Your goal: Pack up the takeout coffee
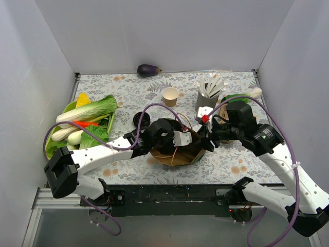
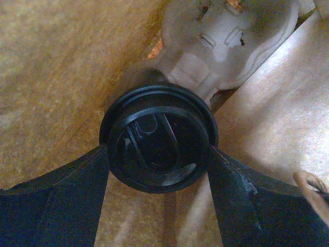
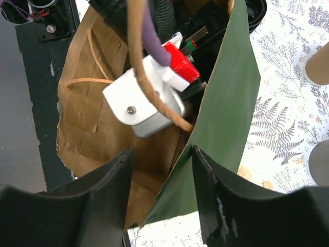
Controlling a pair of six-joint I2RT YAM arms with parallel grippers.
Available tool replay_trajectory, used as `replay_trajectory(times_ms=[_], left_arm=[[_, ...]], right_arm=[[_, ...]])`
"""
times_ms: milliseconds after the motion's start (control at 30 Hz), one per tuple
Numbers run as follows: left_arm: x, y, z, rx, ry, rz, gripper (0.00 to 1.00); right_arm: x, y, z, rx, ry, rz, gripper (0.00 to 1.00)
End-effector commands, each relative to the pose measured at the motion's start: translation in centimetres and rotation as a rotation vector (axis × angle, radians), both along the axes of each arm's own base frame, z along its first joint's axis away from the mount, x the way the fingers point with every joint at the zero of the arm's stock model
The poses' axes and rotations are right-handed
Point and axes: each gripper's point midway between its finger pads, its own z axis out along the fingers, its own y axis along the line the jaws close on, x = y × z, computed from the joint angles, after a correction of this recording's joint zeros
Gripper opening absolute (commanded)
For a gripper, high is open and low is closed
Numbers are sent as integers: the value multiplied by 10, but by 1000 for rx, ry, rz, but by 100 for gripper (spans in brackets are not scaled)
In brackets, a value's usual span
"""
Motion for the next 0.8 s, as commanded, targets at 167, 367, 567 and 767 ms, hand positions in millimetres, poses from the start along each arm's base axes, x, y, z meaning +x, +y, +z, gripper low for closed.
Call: replay_trajectory(times_ms=[167, 367, 567, 767], left_arm=[[5, 0, 4, -34, 53, 64, 0], [6, -5, -1, -41, 80, 76, 0], [5, -4, -2, -43, 86, 83, 0], [11, -4, -7, -35, 88, 101, 0]], right_arm=[[-11, -11, 36, -7, -13, 3, 62], [-17, -21, 40, -25, -40, -5, 64], [-18, -24, 41, -14, -43, -20, 63], [-19, -26, 40, -19, -25, -25, 63]])
